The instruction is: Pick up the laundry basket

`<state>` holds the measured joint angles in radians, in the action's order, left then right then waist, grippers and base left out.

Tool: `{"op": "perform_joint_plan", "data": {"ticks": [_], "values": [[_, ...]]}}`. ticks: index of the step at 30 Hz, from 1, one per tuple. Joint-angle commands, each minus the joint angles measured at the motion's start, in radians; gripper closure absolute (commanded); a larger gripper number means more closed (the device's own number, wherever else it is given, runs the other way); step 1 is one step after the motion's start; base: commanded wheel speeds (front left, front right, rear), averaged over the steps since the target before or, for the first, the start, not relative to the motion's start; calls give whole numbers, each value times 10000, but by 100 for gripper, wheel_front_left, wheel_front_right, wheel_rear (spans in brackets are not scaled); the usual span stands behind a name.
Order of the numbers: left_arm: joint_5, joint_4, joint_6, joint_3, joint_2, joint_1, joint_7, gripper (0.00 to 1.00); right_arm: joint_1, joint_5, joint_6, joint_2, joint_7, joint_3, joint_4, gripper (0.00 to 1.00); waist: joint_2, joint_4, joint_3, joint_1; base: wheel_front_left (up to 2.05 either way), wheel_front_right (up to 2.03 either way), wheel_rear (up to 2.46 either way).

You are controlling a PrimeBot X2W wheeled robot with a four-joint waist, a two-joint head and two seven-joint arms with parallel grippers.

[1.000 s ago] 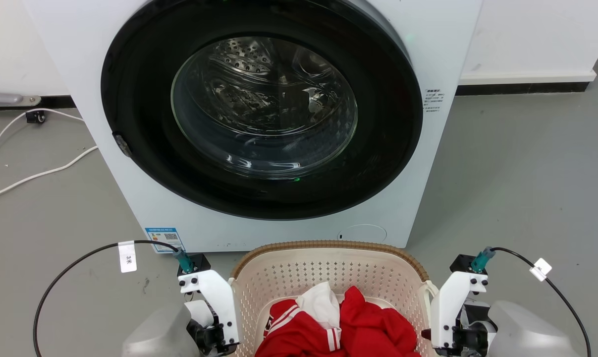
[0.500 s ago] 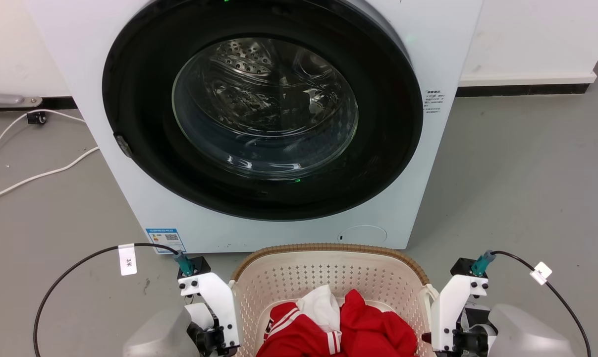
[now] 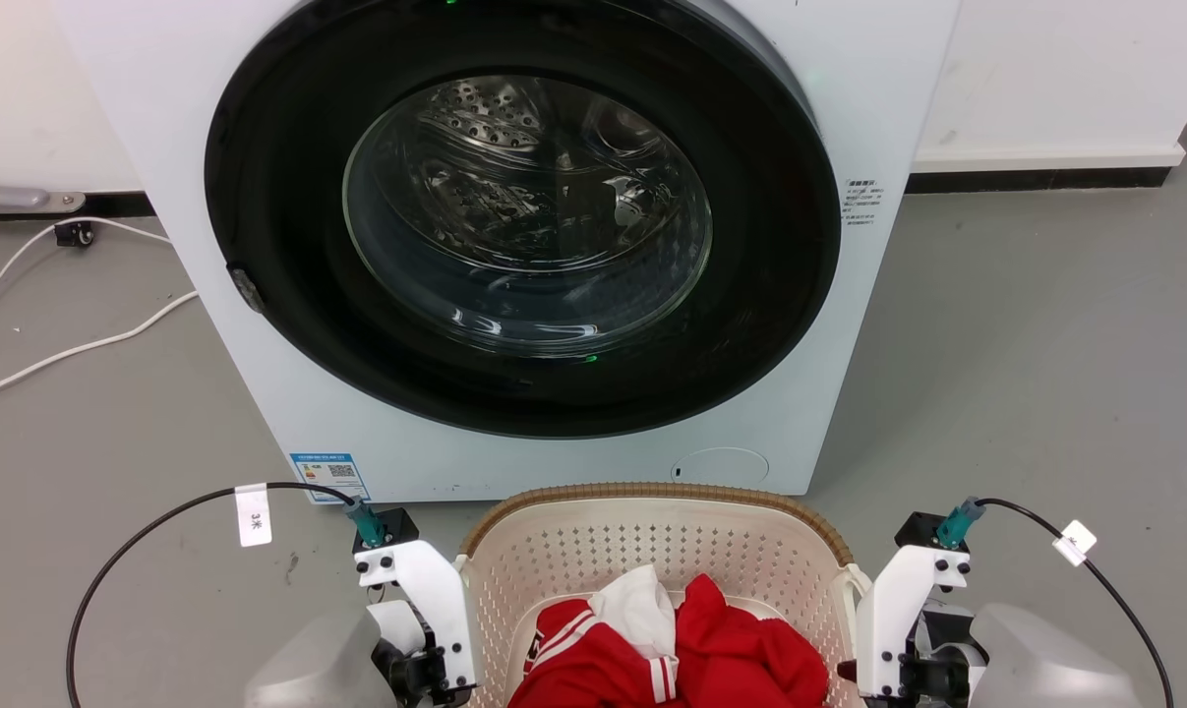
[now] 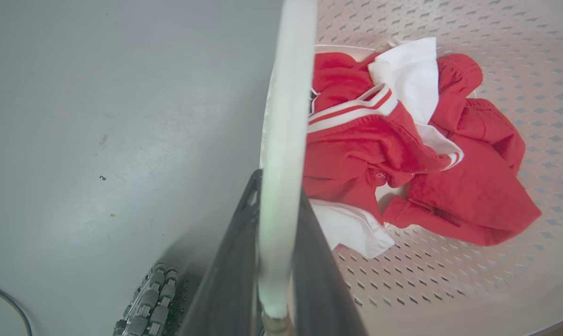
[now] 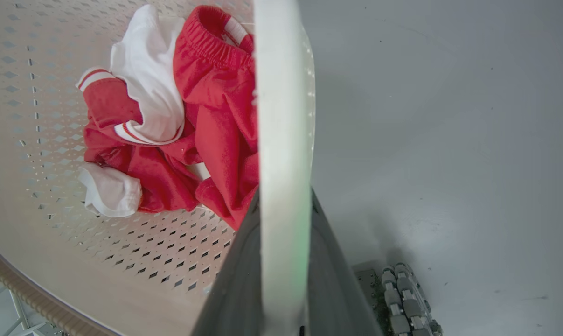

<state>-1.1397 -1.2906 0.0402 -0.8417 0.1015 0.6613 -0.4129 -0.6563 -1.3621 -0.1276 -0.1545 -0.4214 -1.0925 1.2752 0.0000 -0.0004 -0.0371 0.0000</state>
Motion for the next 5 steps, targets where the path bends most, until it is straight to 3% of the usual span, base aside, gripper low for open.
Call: {"op": "perform_joint_plan", "data": {"ticks": [1, 5], "values": [[-81, 35, 41, 7, -56, -32, 72, 100, 47, -58, -57, 174, 20, -10, -58, 100, 0, -1, -1, 0, 0, 0, 0], [-97, 36, 51, 2, -54, -43, 92, 100, 61, -64, -57, 191, 43, -18, -54, 100, 0, -4, -8, 0, 0, 0, 0]]}}
